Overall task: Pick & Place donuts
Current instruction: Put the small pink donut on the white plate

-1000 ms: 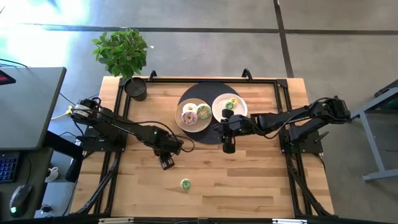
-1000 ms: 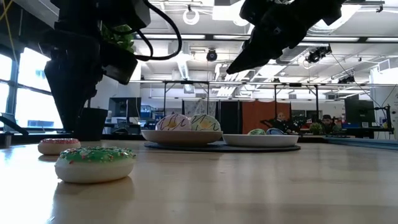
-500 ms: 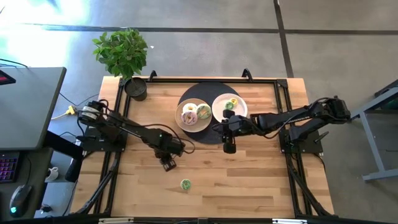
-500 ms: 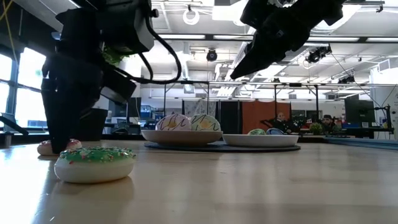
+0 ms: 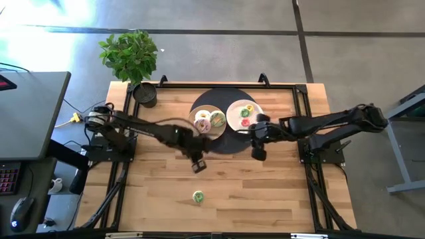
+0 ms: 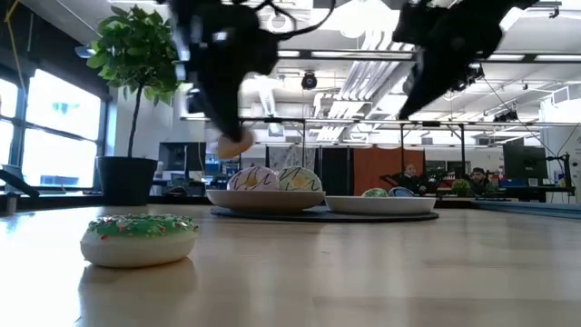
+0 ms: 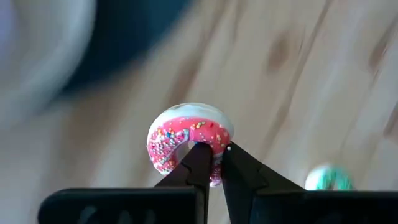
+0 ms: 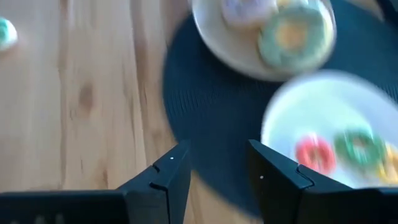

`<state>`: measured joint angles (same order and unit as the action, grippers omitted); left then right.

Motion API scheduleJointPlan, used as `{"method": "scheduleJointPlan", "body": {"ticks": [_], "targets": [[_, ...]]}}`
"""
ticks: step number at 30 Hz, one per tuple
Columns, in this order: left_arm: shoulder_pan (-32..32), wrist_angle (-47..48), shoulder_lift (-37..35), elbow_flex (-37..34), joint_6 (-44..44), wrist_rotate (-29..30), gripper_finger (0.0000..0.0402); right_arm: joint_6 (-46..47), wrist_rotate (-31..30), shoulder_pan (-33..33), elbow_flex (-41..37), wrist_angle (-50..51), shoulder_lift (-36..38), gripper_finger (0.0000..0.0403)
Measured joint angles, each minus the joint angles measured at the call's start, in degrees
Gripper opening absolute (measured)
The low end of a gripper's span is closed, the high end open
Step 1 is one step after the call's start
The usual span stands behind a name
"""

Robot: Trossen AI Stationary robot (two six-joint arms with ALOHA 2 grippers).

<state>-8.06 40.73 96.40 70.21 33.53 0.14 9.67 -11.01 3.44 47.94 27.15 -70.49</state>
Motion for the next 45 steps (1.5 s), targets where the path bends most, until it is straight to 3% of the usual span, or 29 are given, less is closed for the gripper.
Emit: {"method": "scheduleJointPlan", "body": {"ticks": [5, 9, 14, 25, 37, 45], "targets": [[7.21, -6.15, 3.77, 6.69, -12.75, 2.46, 0.0008, 9.28, -0.01, 0.0, 0.0, 14.04, 6.39, 0.0149], [12.48, -14.77, 7.32, 12.01, -21.38, 1.07, 0.0004, 17.45, -0.01, 0.0, -0.02, 23.11, 10.18, 0.0149], [17.79, -18.51, 15.62, 19.31, -27.61, -1.05, 0.0016, 21.49, -2.02, 0.0, -0.02, 28.84, 12.95, 0.0149], [23.33, -13.28, 29.93, 33.11, -27.07, -2.61, 0.0035, 20.08, -3.86, 0.0, -0.02, 29.01, 13.61, 0.0149], [23.76, -11.54, 30.86, 33.66, -26.96, -3.94, 0.0163, 20.08, -5.15, 0.0, -0.02, 28.4, 13.61, 0.0149], [23.76, -11.01, 30.85, 33.66, -18.45, -9.87, 0.0179, 20.33, -5.13, 0.0, -0.02, 26.29, 13.61, 0.0149]]}}
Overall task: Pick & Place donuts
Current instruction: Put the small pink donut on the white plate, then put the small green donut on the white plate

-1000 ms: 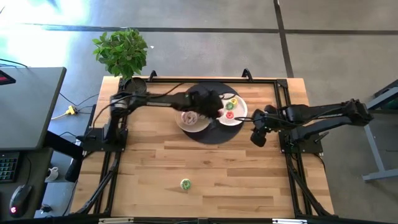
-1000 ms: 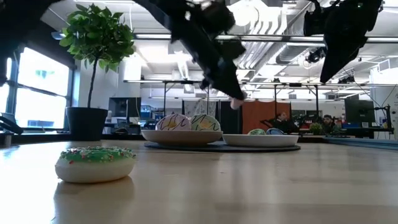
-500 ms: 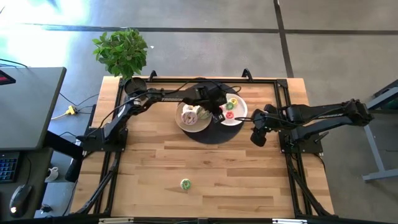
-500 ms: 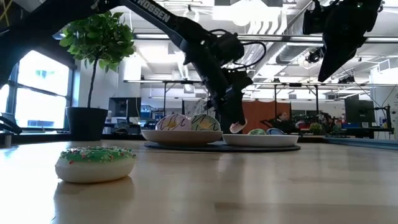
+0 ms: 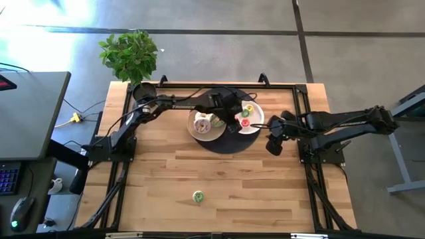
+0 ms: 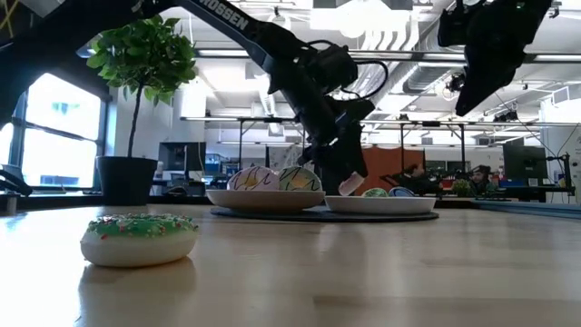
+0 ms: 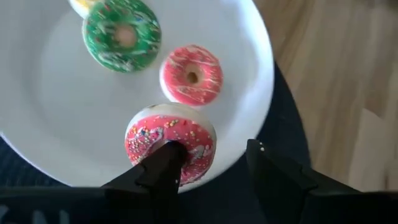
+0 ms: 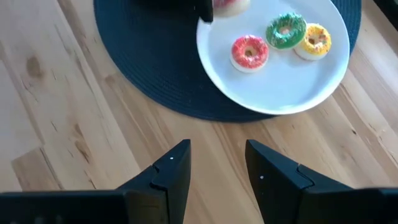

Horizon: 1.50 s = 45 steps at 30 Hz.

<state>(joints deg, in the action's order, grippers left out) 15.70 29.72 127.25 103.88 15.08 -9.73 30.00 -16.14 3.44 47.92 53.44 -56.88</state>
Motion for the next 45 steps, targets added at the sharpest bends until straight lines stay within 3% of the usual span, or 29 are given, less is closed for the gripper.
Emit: {"method": "scheduleJointPlan", "body": {"ticks": [10, 22, 26, 32, 38, 40, 43, 45], "targets": [[-3.0, 0.68, 1.3, 0.0, -1.66, 4.07, 0.0179, 0.0, 0.17, 0.0, 0.0, -2.28, -0.02, 0.0149], [-4.13, 4.03, -0.66, 0.34, -1.46, 2.01, 0.0179, 0.0, 0.13, -0.01, 0.0, -2.28, -0.02, 0.0149], [-3.65, 13.69, -1.62, 5.64, -3.72, -3.1, 0.0179, 0.0, 0.19, -0.02, 0.0, -2.29, -0.02, 0.0149], [-3.98, 30.75, -2.76, 17.56, -8.13, -4.08, 0.0179, -0.82, 0.17, 0.52, 0.0, -4.79, -0.04, 0.0149], [-5.25, 47.06, -4.86, 28.12, -10.92, -2.13, 0.0179, -6.83, 0.24, 5.67, -0.52, -15.77, -0.46, 0.0149], [-6.0, 47.84, -6.23, 30.22, -11.22, -0.04, 0.0179, -8.85, 0.81, 7.8, -2.52, -22.79, -0.57, 0.0149], [-7.36, 53.56, -10.58, 29.77, -10.62, 6.23, 0.0179, -9.36, 3.17, 10.1, -7.3, -35.3, -0.89, 0.0149], [-8.63, 51.87, -11.74, 30.35, -9.74, 10.6, 0.0179, -8.53, 3.91, 11.32, -10.58, -41.95, -0.97, 0.0149]]}}
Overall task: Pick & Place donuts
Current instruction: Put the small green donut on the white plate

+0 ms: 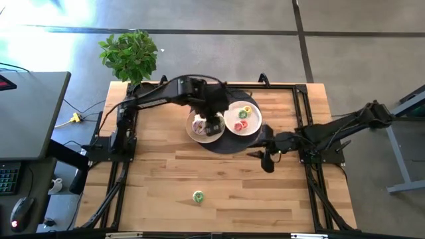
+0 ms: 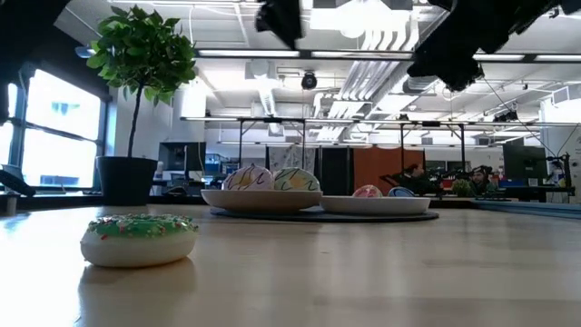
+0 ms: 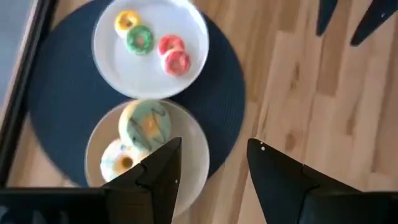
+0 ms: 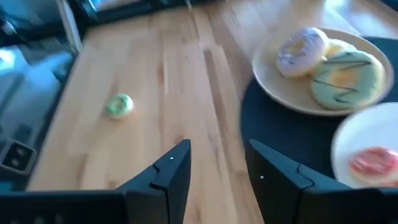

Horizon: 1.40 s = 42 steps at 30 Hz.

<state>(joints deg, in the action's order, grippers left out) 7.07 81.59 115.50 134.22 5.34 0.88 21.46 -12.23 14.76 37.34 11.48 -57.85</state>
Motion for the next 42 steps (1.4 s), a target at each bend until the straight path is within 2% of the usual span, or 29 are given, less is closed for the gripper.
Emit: {"method": "scheduleJointPlan", "body": {"ticks": [2, 4, 8, 11, 14, 16, 19, 23, 26, 28, 30, 32, 35, 36, 39, 42], "targets": [[-1.22, 4.33, -2.06, -0.57, 1.61, 3.26, 0.0179, 0.36, -0.71, 0.94, -2.96, -6.88, -0.5, 0.0149], [-2.71, 3.98, -3.5, -0.49, 2.43, 6.64, 0.0179, -0.18, -1.86, 1.71, -5.8, -11.85, -1.2, 0.0149], [-4.99, 6.81, -6.94, -1.92, 4.17, 8.13, 0.0179, 1.5, -2.99, 2.19, -9.81, -20.72, -4.75, 0.0149], [-5.99, 7.54, -8.73, -2.35, 5.58, 8.7, 0.0179, 2.96, -3.32, 2.17, -10.51, -27.52, -9.43, 0.0149], [-7.15, 7.73, -12.25, -5.34, 7.87, 14.33, 0.0179, 2.32, -2.29, 2.17, -9.41, -33.96, -16.01, 0.0149], [-7.15, 6.05, -14.91, -8.67, 8.99, 16.57, 0.0179, 1.62, -1.06, 2.15, -7.08, -36.51, -20.61, 0.0149], [-8.17, 2.2, -19.73, -17.9, 10.86, 17.98, 0.0179, 1.61, -0.81, 2.13, -2.16, -36.8, -27.42, 0.0149], [-8.3, -7.6, -26.79, -35.1, 11.07, 15.71, 0.0179, 0.73, 3.27, 2.08, 4.91, -36.68, -35.18, 0.0149], [-7.22, -19.23, -32.36, -46.29, 11.29, 12.33, 0.0179, 0.2, 5.57, 2.08, 10.63, -36.64, -40.39, 0.0149], [-6.66, -20.77, -35.97, -53.04, 12.04, 11.51, 0.0179, -0.1, 6.89, 2.06, 14.71, -34.96, -43.97, 0.0149], [-6.64, -28.36, -38.25, -57.39, 12.37, 11.74, 0.0179, -0.02, 7.85, 2.02, 19.07, -31.65, -47.6, 0.0149], [-6.86, -27.3, -41.66, -62.35, 13.8, 12.31, 0.0179, 0.35, 8.33, 1.77, 23.53, -28.24, -51.64, 0.0149], [-8.33, -35.67, -45.49, -67.22, 14.62, 12.53, 0.0179, 0.53, 10.14, 1.7, 29.23, -24.21, -57.04, 0.0149], [-8.37, -35.3, -47.12, -69.12, 14.66, 12.54, 0.0179, 0.53, 10.81, 1.69, 31.01, -24.1, -58.58, 0.0149], [-9.43, -40.68, -49.47, -71.93, 14.73, 11.43, 0.0179, 2.72, 14.17, 1.74, 35.42, -23.43, -62.33, 0.0149], [-10.71, -40.41, -50.88, -74.16, 15.1, 11.98, 0.0179, 5.99, 18.99, 1.85, 38.59, -23.23, -65.36, 0.0149]]}}
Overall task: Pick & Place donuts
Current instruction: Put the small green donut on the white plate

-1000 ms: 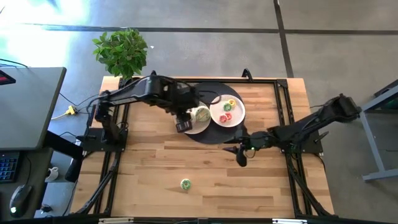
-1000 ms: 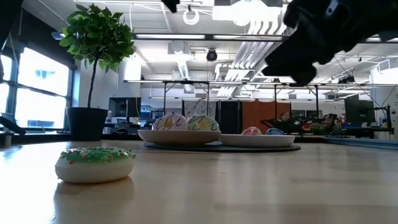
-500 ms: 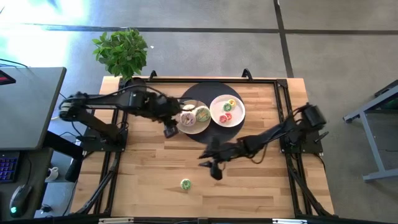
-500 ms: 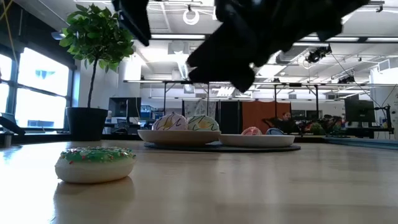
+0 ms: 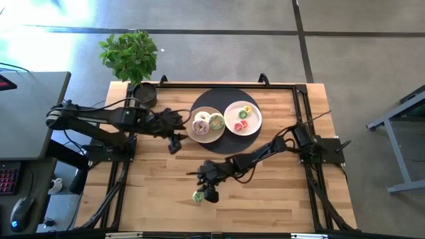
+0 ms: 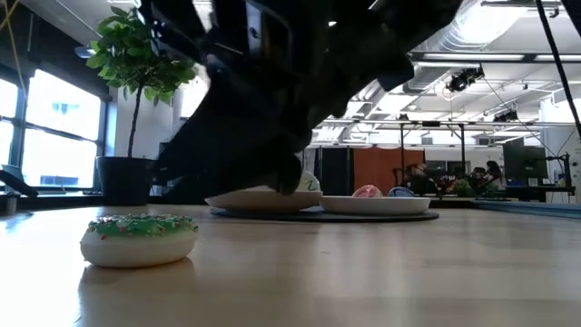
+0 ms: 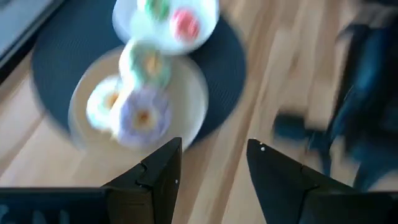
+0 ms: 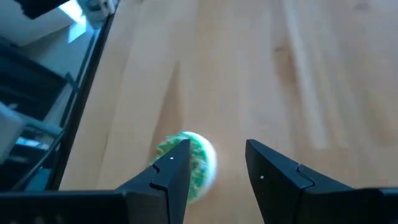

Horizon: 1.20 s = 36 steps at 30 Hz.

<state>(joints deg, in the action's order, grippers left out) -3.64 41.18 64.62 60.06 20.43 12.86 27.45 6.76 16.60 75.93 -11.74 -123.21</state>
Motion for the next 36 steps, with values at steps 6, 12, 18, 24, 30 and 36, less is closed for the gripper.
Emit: {"method": "scheduleJointPlan", "body": {"ticks": [6, 12, 18, 24, 30, 36], "targets": [[-3.64, -2.11, -1.98, -1.35, 1.59, 1.1, 0.0179, -1.0, 1.32, 1.89, 3.5, 0.51, -4.76, 0.0149], [-6.56, -1.38, -2.74, -1.68, 5.35, 1.87, 0.0179, -2.51, 0.5, 2.49, 3.64, 0.46, -6.39, 0.0147], [-9.89, -2.48, -2.76, -1.69, 7.79, 1.94, 0.0179, -5.93, 0.27, 2.48, 3.67, -0.13, -6.53, 0.0093], [-12.11, -2.51, -2.74, -1.69, 9.1, 4.28, 0.0179, -8.18, 4.65, 0.53, 3.53, 1.48, -4.97, 0.0014], [-12.19, -2.58, -2.71, -1.69, 11.38, 5.99, 0.0179, -13.75, 3.27, -3.86, 3.64, 16.86, 5.68, 0.0028], [-12.17, -2.72, -2.69, -1.69, 11.44, 7.65, 0.0179, -19.09, -11.36, -10.52, 2.52, 40.7, 19.36, 0.0014]]}}
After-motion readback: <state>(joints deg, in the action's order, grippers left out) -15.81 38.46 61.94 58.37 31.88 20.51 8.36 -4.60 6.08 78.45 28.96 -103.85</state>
